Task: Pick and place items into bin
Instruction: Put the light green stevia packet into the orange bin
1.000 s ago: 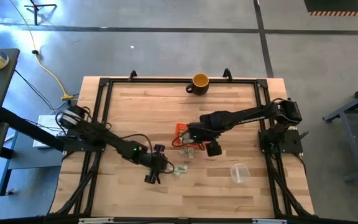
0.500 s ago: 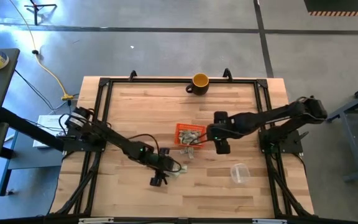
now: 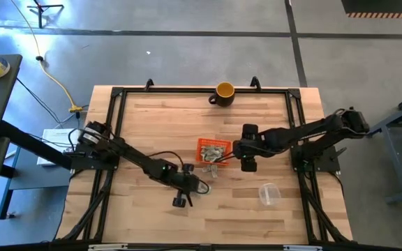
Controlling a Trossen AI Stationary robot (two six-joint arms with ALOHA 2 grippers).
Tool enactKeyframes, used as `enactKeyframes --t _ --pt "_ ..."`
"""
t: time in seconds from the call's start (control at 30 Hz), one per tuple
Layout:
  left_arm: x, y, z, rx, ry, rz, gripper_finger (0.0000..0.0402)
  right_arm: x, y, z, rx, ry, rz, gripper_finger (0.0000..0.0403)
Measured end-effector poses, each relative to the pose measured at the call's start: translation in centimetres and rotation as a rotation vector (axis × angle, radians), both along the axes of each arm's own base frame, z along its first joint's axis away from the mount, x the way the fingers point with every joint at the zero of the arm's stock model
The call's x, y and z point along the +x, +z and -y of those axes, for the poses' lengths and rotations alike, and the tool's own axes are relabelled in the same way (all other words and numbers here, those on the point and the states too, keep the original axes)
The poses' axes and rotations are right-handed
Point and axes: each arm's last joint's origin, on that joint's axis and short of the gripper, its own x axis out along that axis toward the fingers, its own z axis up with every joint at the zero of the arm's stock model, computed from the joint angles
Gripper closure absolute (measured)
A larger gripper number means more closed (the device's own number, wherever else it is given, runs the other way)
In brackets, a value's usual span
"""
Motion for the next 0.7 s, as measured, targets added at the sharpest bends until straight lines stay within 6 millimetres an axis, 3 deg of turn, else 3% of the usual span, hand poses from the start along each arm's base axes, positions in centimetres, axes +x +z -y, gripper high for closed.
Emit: enactKeyframes --t 0.13,0.2,0.33,0.43,0.53,0.7 --pt "-0.9 1.2 -1.1 0.034 0.046 -0.128 0.0354 -0.2 0.3 0.1 0.004 0.02 0.0 0.0114" --pt "-1.4 2.8 -1.4 0.046 0.043 -0.134 0.0359 -0.3 0.3 0.3 0.004 0.015 -0.015 0.0114" --pt "-2.0 7.0 -2.6 0.067 0.064 -0.014 0.036 -0.3 0.3 0.7 -0.005 0.005 -0.023 0.0114" --pt "-1.1 8.9 -4.8 0.14 0.121 0.133 0.036 -0.1 0.4 0.7 0.001 0.008 0.007 0.0114" --pt "0.4 9.0 -7.9 0.135 0.152 0.213 0.036 0.3 0.5 0.6 0.016 0.02 0.048 0.0114" --pt "2.7 6.9 -12.5 0.17 0.259 0.265 0.0337 0.5 0.5 0.3 0.071 0.043 0.064 0.0114"
